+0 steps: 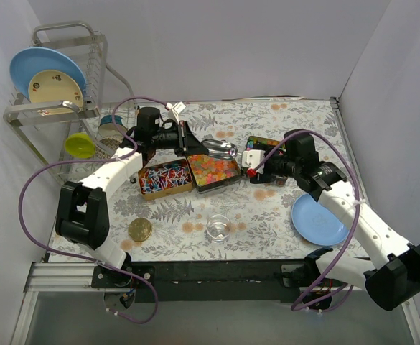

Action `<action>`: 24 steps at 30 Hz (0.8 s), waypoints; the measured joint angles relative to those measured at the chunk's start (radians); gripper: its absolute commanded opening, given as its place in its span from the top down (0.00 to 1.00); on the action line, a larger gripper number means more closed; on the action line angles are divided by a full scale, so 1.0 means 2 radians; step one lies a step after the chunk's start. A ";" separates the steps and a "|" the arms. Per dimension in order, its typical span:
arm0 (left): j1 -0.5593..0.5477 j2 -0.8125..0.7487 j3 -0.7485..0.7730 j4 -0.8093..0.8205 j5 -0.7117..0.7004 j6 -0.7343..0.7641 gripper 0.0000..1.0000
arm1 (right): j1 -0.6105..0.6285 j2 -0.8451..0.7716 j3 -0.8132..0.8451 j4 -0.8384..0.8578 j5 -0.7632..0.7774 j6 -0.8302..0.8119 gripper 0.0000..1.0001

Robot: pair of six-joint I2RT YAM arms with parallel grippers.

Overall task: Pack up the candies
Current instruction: Pick up the spatula from the center of the board.

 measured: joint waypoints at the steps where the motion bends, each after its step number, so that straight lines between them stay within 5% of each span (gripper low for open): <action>1: 0.000 0.001 -0.002 0.001 0.000 -0.004 1.00 | 0.003 0.000 -0.004 0.008 0.003 -0.001 0.36; 24: 0.002 0.021 -0.005 0.022 0.011 -0.030 1.00 | 0.021 0.049 -0.015 0.080 0.038 0.011 0.61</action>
